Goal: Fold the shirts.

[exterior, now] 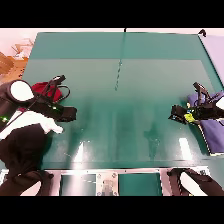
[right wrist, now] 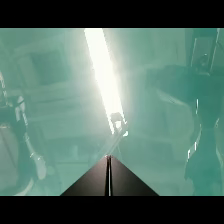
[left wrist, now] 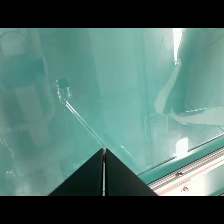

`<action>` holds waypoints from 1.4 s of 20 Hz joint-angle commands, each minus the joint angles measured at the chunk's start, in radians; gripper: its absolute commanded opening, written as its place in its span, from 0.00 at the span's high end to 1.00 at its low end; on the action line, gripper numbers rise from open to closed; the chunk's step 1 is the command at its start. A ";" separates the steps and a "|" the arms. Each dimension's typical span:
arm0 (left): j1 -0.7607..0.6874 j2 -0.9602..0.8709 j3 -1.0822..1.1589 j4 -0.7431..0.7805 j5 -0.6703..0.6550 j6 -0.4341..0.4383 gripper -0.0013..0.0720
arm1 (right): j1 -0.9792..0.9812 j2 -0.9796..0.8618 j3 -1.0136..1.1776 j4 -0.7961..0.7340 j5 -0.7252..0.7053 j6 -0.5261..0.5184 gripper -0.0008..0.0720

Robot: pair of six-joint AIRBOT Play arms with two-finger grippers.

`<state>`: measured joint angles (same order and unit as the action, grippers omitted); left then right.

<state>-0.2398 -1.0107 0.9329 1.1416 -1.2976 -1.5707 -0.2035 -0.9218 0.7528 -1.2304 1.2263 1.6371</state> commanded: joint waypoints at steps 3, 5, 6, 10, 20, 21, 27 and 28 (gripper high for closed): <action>0.000 0.001 0.000 0.000 0.000 0.000 0.95 | 0.001 0.001 0.000 0.000 0.000 0.000 0.96; 0.000 0.001 0.000 0.000 0.000 0.000 0.95 | 0.001 0.001 0.000 0.000 0.000 0.000 0.96; 0.000 0.001 0.000 0.000 0.000 0.000 0.95 | 0.001 0.001 0.000 0.000 0.000 0.000 0.96; 0.000 0.001 0.000 0.000 0.000 0.000 0.95 | 0.001 0.001 0.000 0.000 0.000 0.000 0.96; 0.000 0.001 0.000 0.015 0.130 0.002 0.95 | 0.001 0.001 0.000 0.000 0.000 0.000 0.96; 0.000 0.001 0.000 0.048 0.173 0.016 0.94 | 0.001 0.001 0.000 0.000 0.000 0.000 0.96; 0.016 -0.027 0.000 0.789 0.436 -0.037 0.01 | 0.001 0.001 0.000 0.001 -0.053 0.000 0.96; 0.046 -0.056 -0.001 0.806 0.458 -0.034 0.01 | 0.001 0.000 0.000 0.000 -0.057 0.000 0.96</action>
<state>-0.2253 -1.0313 0.9329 1.6516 -0.9627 -1.5742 -0.2039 -0.9218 0.7532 -1.2304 1.1957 1.6375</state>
